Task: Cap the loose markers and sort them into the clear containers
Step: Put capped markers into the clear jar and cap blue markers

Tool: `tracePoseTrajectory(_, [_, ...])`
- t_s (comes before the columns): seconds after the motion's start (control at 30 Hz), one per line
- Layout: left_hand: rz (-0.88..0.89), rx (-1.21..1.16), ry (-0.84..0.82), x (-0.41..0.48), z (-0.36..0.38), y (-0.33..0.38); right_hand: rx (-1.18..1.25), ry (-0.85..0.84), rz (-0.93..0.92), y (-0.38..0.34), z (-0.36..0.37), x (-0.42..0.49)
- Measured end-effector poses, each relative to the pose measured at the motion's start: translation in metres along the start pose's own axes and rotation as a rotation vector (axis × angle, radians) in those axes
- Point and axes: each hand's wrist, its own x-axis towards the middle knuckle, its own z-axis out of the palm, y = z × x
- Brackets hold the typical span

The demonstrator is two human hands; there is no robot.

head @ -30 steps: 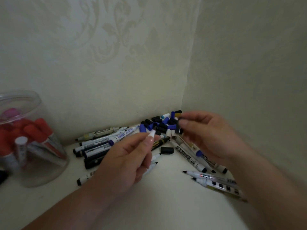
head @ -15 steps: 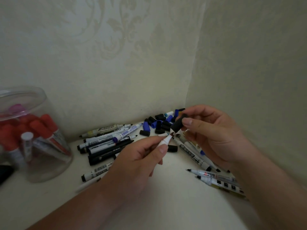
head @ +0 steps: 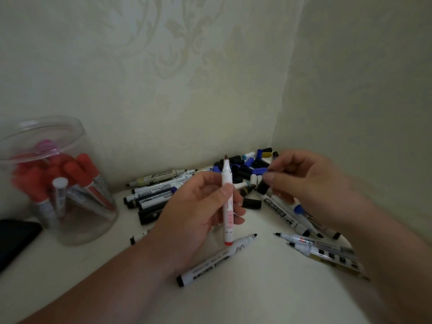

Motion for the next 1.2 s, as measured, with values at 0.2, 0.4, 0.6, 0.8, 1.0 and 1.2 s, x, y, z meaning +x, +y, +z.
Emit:
tracePoseTrajectory(0.2, [0.041,0.246,0.027,0.001,0.001,-0.008,-0.729,-0.337,0.028,0.004,0.002,-0.003])
tracePoseTrajectory(0.4, [0.046,0.287,0.081,0.002,-0.001,-0.006,-0.98,-0.364,-0.178,-0.014,-0.001,-0.016])
tracePoseTrajectory(0.6, [0.031,0.311,0.115,0.002,-0.002,-0.005,-1.141,-0.783,-0.145,-0.045,0.027,-0.047])
tracePoseTrajectory(0.8, [0.157,0.53,0.13,-0.007,0.007,0.004,-1.273,-0.863,-0.136,-0.024,0.044,-0.037])
tracePoseTrajectory(1.0, [0.127,0.977,0.324,0.033,-0.025,0.045,-1.219,-0.807,-0.023,-0.019,0.034,-0.031])
tracePoseTrajectory(1.2, [-0.022,1.348,0.059,0.091,-0.019,0.039,-1.181,-0.802,-0.054,-0.02,0.034,-0.032])
